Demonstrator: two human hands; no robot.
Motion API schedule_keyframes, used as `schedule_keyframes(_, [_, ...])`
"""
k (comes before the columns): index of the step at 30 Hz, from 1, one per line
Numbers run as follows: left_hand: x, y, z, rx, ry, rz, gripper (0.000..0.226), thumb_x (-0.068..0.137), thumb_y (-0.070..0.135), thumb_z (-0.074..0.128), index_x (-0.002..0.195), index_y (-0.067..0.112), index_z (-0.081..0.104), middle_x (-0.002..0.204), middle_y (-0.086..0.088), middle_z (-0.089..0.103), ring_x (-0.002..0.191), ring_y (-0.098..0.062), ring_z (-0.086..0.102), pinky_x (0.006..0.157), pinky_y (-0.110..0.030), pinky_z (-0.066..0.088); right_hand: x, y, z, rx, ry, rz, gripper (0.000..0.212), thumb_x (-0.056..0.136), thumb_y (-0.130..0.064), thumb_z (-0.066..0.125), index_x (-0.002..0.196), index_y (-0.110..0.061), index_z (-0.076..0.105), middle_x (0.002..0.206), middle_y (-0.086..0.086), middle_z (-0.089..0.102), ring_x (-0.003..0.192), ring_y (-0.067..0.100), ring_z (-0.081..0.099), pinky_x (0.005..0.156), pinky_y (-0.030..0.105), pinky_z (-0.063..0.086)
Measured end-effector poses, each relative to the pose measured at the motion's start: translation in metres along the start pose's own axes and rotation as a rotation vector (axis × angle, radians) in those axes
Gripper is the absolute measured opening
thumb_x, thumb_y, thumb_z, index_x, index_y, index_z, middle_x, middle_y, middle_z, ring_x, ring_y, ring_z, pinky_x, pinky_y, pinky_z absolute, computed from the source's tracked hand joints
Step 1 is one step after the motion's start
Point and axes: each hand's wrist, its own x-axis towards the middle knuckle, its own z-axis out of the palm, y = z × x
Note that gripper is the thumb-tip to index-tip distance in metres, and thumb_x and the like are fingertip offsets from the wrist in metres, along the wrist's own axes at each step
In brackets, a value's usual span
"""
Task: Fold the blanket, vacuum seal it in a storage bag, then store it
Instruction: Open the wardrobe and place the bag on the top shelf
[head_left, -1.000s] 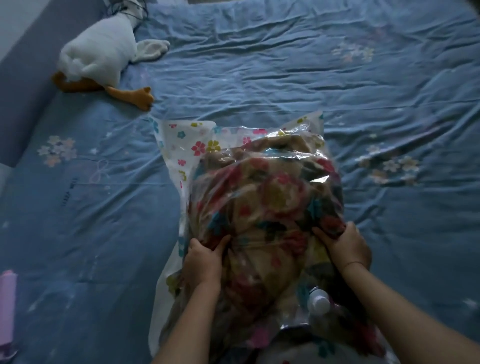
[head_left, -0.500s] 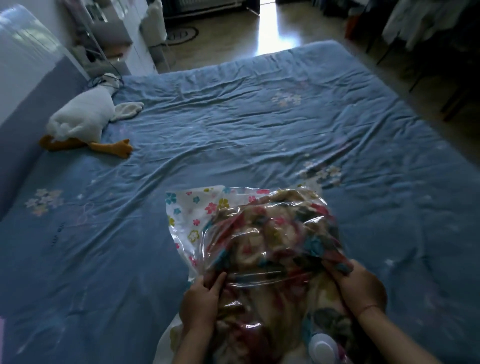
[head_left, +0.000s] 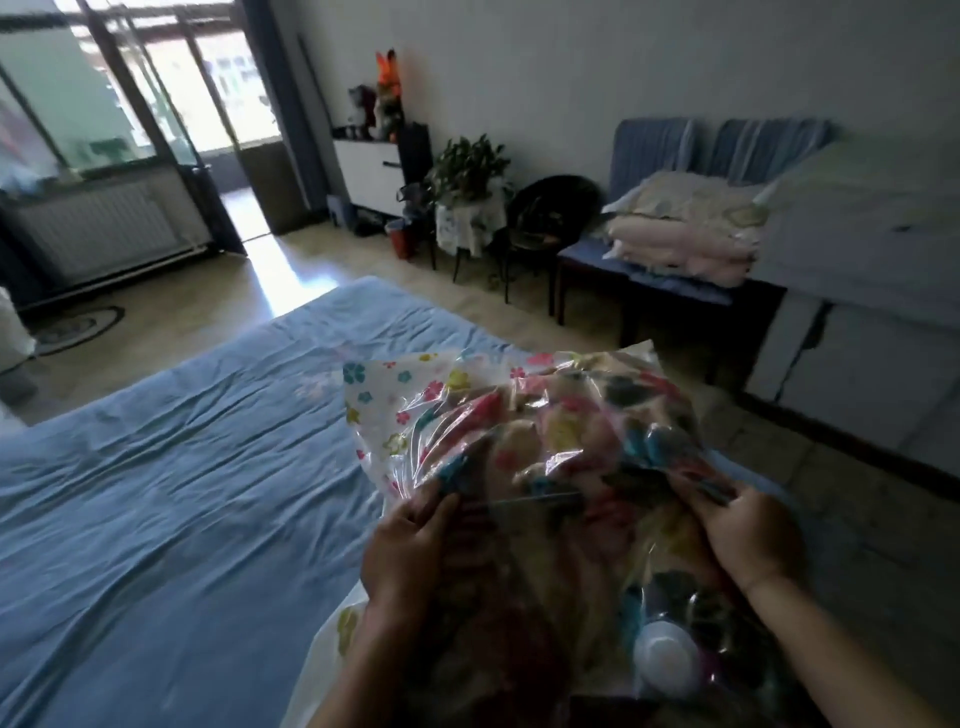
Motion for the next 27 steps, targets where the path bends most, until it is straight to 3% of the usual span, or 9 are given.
schedule_keyframes(3, [0.004, 0.077, 0.053, -0.013, -0.092, 0.131, 0.037, 0.082, 0.058, 0.065, 0.096, 0.025, 0.074, 0.081, 0.000, 0.073, 0.073, -0.016, 0.065, 0.061, -0.028, 0.045, 0.038, 0.028, -0.067, 0.002, 0.143, 0.067, 0.073, 0.062, -0.073, 0.056, 0.085, -0.005, 0.071, 0.080, 0.025, 0.069, 0.076, 0.041, 0.066, 0.061, 0.038, 0.050])
schedule_keyframes(6, [-0.005, 0.155, 0.116, 0.003, -0.157, 0.216, 0.041, 0.081, 0.060, 0.066, 0.096, 0.023, 0.073, 0.090, -0.007, 0.073, 0.083, -0.025, 0.066, 0.062, -0.029, 0.041, 0.070, 0.067, -0.137, -0.012, 0.276, 0.156, 0.079, 0.059, -0.077, 0.055, 0.087, -0.004, 0.070, 0.087, 0.026, 0.069, 0.083, 0.042, 0.065, 0.066, 0.038, 0.049])
schedule_keyframes(8, [-0.015, 0.200, 0.165, -0.022, -0.212, 0.273, 0.044, 0.078, 0.063, 0.066, 0.094, 0.023, 0.073, 0.087, -0.007, 0.073, 0.081, -0.025, 0.067, 0.066, -0.033, 0.050, 0.089, 0.099, -0.184, -0.005, 0.362, 0.174, 0.082, 0.058, -0.081, 0.053, 0.087, -0.006, 0.071, 0.088, 0.023, 0.070, 0.084, 0.040, 0.065, 0.068, 0.039, 0.051])
schedule_keyframes(12, [-0.058, 0.287, 0.261, -0.112, -0.332, 0.357, 0.048, 0.072, 0.069, 0.066, 0.091, 0.026, 0.073, 0.080, -0.001, 0.072, 0.074, -0.020, 0.067, 0.068, -0.037, 0.057, 0.112, 0.161, -0.284, -0.022, 0.473, 0.251, 0.060, 0.071, -0.065, 0.064, 0.084, -0.007, 0.070, 0.088, 0.020, 0.070, 0.084, 0.039, 0.064, 0.062, 0.031, 0.040])
schedule_keyframes(15, [-0.102, 0.346, 0.324, -0.131, -0.388, 0.455, 0.043, 0.075, 0.063, 0.070, 0.088, 0.022, 0.074, 0.080, -0.002, 0.072, 0.078, -0.023, 0.067, 0.067, -0.035, 0.054, 0.119, 0.204, -0.353, -0.021, 0.554, 0.290, 0.043, 0.073, -0.058, 0.069, 0.065, -0.016, 0.061, 0.075, 0.017, 0.067, 0.064, 0.029, 0.055, 0.052, 0.030, 0.035])
schedule_keyframes(18, [-0.143, 0.400, 0.382, -0.137, -0.495, 0.529, 0.044, 0.075, 0.064, 0.068, 0.086, 0.021, 0.072, 0.081, -0.002, 0.072, 0.083, -0.025, 0.067, 0.066, -0.033, 0.051, 0.119, 0.244, -0.411, -0.039, 0.667, 0.365, 0.046, 0.074, -0.056, 0.069, 0.063, -0.011, 0.061, 0.058, 0.009, 0.057, 0.059, 0.027, 0.053, 0.051, 0.031, 0.037])
schedule_keyframes(20, [-0.169, 0.432, 0.417, -0.133, -0.553, 0.604, 0.045, 0.075, 0.065, 0.066, 0.091, 0.023, 0.073, 0.081, -0.001, 0.071, 0.083, -0.025, 0.067, 0.065, -0.032, 0.050, 0.113, 0.266, -0.443, -0.072, 0.740, 0.430, 0.048, 0.074, -0.057, 0.069, 0.069, -0.009, 0.064, 0.064, 0.013, 0.060, 0.065, 0.031, 0.057, 0.053, 0.033, 0.037])
schedule_keyframes(23, [-0.206, 0.478, 0.462, -0.163, -0.649, 0.695, 0.046, 0.076, 0.065, 0.066, 0.095, 0.024, 0.072, 0.078, 0.002, 0.067, 0.081, -0.024, 0.065, 0.059, -0.029, 0.044, 0.106, 0.301, -0.478, -0.114, 0.860, 0.538, 0.072, 0.062, -0.083, 0.057, 0.069, -0.012, 0.064, 0.072, 0.014, 0.067, 0.072, 0.034, 0.062, 0.063, 0.036, 0.047])
schedule_keyframes(27, [-0.244, 0.532, 0.517, -0.173, -0.797, 0.812, 0.044, 0.077, 0.065, 0.064, 0.096, 0.026, 0.071, 0.075, 0.006, 0.063, 0.077, -0.022, 0.063, 0.056, -0.028, 0.041, 0.099, 0.325, -0.514, -0.140, 0.980, 0.669, 0.066, 0.065, -0.076, 0.058, 0.073, -0.012, 0.068, 0.078, 0.015, 0.068, 0.075, 0.033, 0.060, 0.067, 0.037, 0.047])
